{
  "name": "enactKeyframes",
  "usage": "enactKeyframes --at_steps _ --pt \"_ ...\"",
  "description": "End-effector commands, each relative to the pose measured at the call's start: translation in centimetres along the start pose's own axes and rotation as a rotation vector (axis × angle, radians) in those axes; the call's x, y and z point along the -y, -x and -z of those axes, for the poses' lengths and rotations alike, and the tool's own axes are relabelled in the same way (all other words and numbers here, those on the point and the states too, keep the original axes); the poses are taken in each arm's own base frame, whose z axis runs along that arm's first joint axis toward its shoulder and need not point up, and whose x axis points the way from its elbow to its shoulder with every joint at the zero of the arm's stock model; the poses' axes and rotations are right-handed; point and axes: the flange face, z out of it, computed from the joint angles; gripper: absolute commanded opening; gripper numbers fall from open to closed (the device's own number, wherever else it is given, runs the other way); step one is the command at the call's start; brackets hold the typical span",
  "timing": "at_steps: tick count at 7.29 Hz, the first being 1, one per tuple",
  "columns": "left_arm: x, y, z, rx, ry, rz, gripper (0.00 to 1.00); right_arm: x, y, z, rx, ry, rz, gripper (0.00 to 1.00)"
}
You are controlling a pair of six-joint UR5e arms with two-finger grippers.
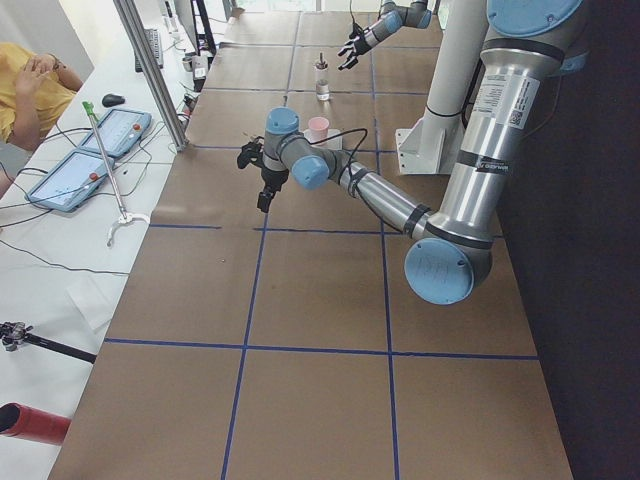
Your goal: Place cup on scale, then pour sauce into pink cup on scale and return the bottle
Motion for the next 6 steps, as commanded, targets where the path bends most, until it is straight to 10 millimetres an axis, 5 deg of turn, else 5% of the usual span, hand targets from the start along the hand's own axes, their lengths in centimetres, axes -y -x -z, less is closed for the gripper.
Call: enactKeyframes --at_steps 1,4,6 --pt "0.0 0.1 -0.1 0.0 0.003 -0.006 0.99 4.5 -1.7 -2.8 0.007 0.049 0.039 1.0" --pt "-0.2 0.1 -0.1 -0.006 0.008 -0.02 0.99 12.2 -4.8 -8.7 0.013 0.146 0.075 1.0" --pt "-0.9 1.0 -0.5 0.001 0.021 -0.053 0.99 20.7 -5.3 -10.8 -0.002 0.239 0.141 1.0"
